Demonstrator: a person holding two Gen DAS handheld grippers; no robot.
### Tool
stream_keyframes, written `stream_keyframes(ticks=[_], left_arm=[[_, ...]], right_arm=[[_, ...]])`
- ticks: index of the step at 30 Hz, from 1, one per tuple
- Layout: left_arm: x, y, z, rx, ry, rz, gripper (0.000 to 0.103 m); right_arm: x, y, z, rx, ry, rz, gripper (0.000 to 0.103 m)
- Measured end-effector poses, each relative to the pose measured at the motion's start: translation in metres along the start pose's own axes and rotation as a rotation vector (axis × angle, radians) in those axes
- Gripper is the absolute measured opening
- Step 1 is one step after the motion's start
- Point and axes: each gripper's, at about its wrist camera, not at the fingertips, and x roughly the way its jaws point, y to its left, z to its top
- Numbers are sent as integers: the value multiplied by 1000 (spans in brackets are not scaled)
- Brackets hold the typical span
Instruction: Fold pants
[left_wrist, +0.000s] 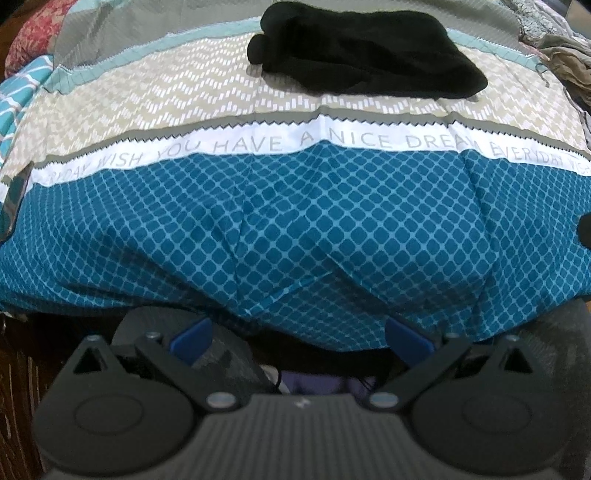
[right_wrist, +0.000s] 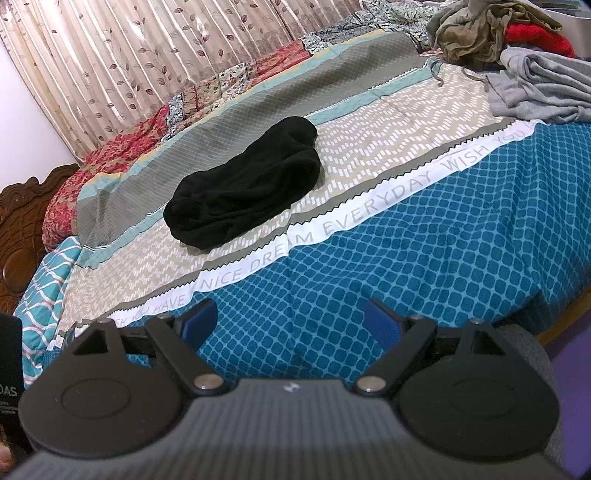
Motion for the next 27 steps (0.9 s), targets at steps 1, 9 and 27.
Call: stream_keyframes(ticks=[1,9,27], left_arm=[[2,1,0,-4,10,-4,103],[10,3,-1,-11,58,-29,103],[8,4,-2,-15,62,-44,103]], right_arm=[[0,0,0,1,1,0,89],[0,1,0,2,2,0,89],[1,-2,-1,15,15,-4,89]])
